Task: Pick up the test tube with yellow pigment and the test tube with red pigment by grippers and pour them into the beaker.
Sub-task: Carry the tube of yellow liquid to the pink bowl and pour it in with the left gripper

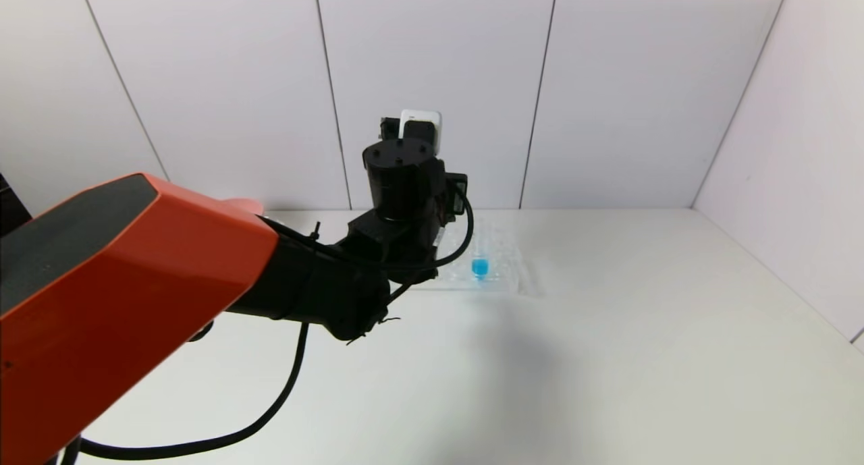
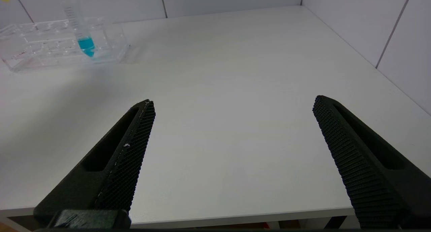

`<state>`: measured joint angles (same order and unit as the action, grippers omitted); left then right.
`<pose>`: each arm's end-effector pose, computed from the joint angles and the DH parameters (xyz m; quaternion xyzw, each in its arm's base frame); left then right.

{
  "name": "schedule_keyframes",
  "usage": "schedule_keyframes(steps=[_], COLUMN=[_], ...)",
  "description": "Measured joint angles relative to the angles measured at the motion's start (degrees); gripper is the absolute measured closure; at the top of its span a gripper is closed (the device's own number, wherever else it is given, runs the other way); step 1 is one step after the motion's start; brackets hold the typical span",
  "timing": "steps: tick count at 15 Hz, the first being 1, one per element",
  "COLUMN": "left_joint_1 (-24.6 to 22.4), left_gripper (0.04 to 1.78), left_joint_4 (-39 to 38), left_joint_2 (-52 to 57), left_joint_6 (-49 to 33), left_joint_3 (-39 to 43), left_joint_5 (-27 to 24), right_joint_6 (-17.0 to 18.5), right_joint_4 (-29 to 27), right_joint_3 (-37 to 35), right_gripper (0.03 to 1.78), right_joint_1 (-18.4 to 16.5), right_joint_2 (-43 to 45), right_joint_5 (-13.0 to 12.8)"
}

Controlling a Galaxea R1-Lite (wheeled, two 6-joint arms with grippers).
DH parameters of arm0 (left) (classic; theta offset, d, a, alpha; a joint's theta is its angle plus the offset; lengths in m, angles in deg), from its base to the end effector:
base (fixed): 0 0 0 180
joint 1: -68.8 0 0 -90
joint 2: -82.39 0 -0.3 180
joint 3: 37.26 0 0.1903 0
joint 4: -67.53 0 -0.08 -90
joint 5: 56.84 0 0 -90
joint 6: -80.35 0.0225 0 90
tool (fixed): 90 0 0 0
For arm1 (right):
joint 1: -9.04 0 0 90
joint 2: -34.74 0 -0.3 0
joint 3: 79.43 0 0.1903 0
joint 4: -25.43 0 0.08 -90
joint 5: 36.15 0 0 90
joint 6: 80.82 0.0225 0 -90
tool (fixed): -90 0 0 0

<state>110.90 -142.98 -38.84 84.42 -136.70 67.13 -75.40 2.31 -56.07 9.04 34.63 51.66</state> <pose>0.3273 -0.2788 0.2008 -0.0115 -0.0624 -0.0685 0.9956 -0.0227 -0.0009 0.0759 0.0473 -0.0020 -0.0190 0.9987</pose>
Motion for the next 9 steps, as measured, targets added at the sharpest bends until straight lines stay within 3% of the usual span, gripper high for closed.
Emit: schedule_keyframes(steps=[3,5,9], left_joint_1=[-1.51,-4.60,-16.75], left_gripper=[1.37,1.37,1.37], left_joint_4=[4.35,7.41,15.71], left_joint_2=[8.11,15.27,29.60], left_joint_6=[-0.72,-1.12,-2.18], left_joint_3=[9.70,16.94,27.73], left_joint_5=[-7.66,-16.18,-36.40], right_joint_6=[0.00,0.00,-0.02], right_joint_4=[-0.02,0.00,0.00], right_joint_3=[0.00,0.00,0.00], right_gripper=[0.10,0.10,0.10], right_joint_1=[0.00,0.00,0.00], right_joint_2=[0.00,0.00,0.00], right_joint_5=[0.00,0.00,0.00])
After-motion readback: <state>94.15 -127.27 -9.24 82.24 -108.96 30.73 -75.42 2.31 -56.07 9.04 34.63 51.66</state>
